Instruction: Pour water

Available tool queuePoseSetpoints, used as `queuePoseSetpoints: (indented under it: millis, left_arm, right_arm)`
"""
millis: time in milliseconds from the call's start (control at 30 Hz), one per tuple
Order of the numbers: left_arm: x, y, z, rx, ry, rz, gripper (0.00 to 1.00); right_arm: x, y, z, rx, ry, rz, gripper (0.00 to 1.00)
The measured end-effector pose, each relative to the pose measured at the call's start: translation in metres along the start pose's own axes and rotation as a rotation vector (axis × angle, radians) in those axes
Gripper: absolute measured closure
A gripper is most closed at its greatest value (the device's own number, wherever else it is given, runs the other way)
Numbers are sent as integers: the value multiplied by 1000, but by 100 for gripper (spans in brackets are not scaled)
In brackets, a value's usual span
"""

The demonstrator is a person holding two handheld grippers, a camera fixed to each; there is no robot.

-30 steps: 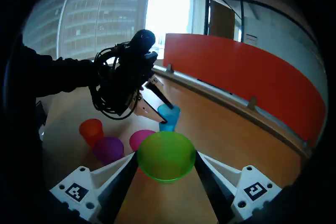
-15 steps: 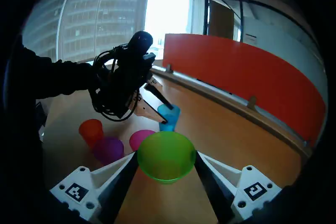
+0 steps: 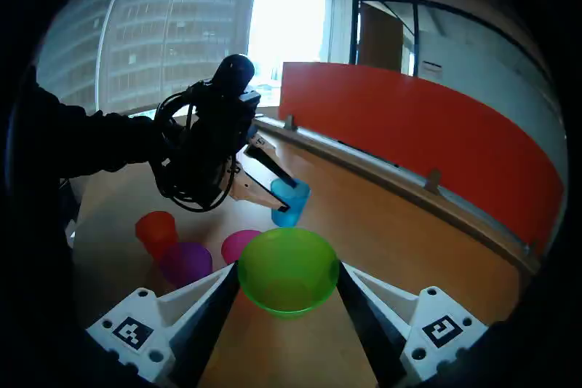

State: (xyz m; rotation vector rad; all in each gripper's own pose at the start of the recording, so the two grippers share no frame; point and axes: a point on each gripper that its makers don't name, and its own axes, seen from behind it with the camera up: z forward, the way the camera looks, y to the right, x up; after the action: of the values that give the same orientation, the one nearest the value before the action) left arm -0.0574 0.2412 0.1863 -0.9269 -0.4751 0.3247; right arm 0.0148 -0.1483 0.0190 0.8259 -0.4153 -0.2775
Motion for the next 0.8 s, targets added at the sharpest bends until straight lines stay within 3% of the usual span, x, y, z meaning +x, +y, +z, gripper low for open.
queuePoseSetpoints:
  millis: [400, 800]
  left_arm:
    - [26, 1, -22, 29, 58, -3, 11]
    - [48, 7, -55, 62, 110, -15, 11]
  right_arm:
    - [12, 2, -6, -11, 27, -5, 6]
    - [32, 1, -16, -27, 84, -4, 6]
